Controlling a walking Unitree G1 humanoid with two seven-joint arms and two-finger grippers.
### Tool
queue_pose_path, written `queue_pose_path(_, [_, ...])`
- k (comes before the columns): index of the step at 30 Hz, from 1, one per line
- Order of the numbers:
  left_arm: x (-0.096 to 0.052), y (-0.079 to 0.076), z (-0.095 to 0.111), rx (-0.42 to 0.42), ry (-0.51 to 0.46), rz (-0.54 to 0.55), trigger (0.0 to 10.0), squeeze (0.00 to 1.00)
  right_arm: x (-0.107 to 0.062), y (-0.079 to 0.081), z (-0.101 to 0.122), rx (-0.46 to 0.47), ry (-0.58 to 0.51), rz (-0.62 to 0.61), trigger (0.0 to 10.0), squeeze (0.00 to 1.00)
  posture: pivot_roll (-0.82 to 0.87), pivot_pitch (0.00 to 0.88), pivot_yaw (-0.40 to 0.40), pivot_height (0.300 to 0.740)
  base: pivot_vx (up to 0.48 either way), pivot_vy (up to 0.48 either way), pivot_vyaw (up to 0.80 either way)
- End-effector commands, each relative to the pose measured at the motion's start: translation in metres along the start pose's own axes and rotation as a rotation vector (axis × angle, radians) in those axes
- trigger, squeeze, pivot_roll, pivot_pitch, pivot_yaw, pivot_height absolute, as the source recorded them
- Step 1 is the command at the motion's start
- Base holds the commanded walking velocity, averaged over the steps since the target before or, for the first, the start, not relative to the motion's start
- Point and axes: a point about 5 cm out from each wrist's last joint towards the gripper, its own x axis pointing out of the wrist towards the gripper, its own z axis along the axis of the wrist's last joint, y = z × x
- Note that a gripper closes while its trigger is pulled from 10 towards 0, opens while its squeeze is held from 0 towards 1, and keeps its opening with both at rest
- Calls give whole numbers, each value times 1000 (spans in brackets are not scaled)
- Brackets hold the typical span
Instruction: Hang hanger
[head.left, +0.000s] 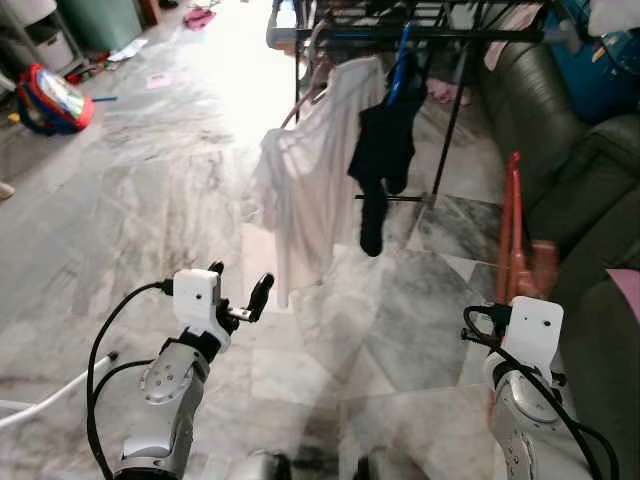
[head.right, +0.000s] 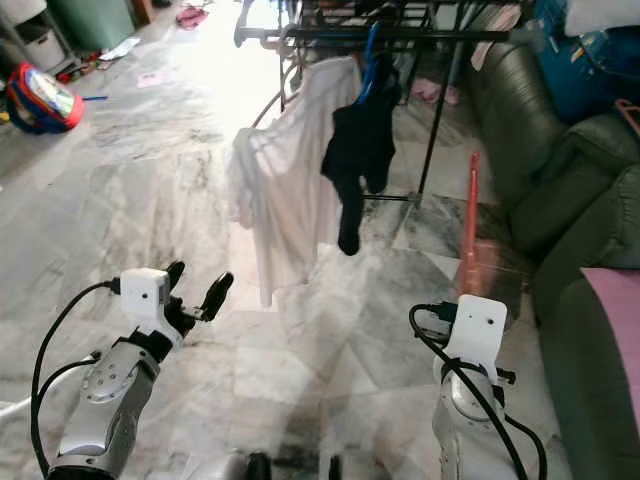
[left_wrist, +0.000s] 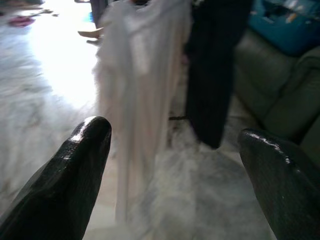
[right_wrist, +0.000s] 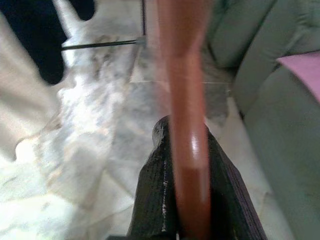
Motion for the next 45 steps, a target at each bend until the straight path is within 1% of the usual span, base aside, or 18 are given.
queue_pose_path(1, [-1,-5,-5,-8,15,-8,10000,0,1,-7,-2,-12,12,-13,10000,0,-133,220,6,740,465,0,0])
queue_pose_path(5, [1,-6,-5,-12,18,-8,10000,0,3,-4,-2,-35,26,26,10000,0,-137,218,4,740,465,0,0])
queue_pose_path(6, [1,-6,-5,-12,16,-7,10000,0,4,0,-5,-44,47,58,10000,0,-138,219,2,740,465,0,0])
queue_pose_path(9, [2,-7,-6,-14,17,-4,10000,0,5,3,-8,-41,69,91,10000,0,-134,216,1,740,465,0,0])
queue_pose_path(13, [2,-7,-6,-13,18,-4,10000,0,6,7,-11,-62,88,113,10000,0,-128,212,3,740,462,0,0])
queue_pose_path(17, [2,-7,-6,-8,17,-4,10000,0,8,11,-15,-56,112,141,10000,0,-120,208,8,740,461,0,0])
queue_pose_path(21, [3,-5,-5,-5,18,-3,10000,0,9,12,-17,-60,103,144,10000,0,-114,204,13,740,454,0,0])
queue_pose_path(30, [4,-5,-6,2,23,-9,10000,0,11,14,-22,-53,125,148,10000,0,-114,189,18,740,454,0,0])
queue_pose_path(34, [4,-4,-9,11,35,-9,10000,0,12,15,-24,-83,132,162,10000,0,-116,183,21,740,448,0,0])
queue_pose_path(38, [3,-4,-11,10,40,-7,10000,0,13,16,-24,-81,134,168,10000,0,-116,187,22,740,395,0,0])
queue_pose_path(45, [2,-1,-10,13,27,9,10000,0,15,17,-23,-93,125,182,10000,0,-111,191,23,740,0,0,0])
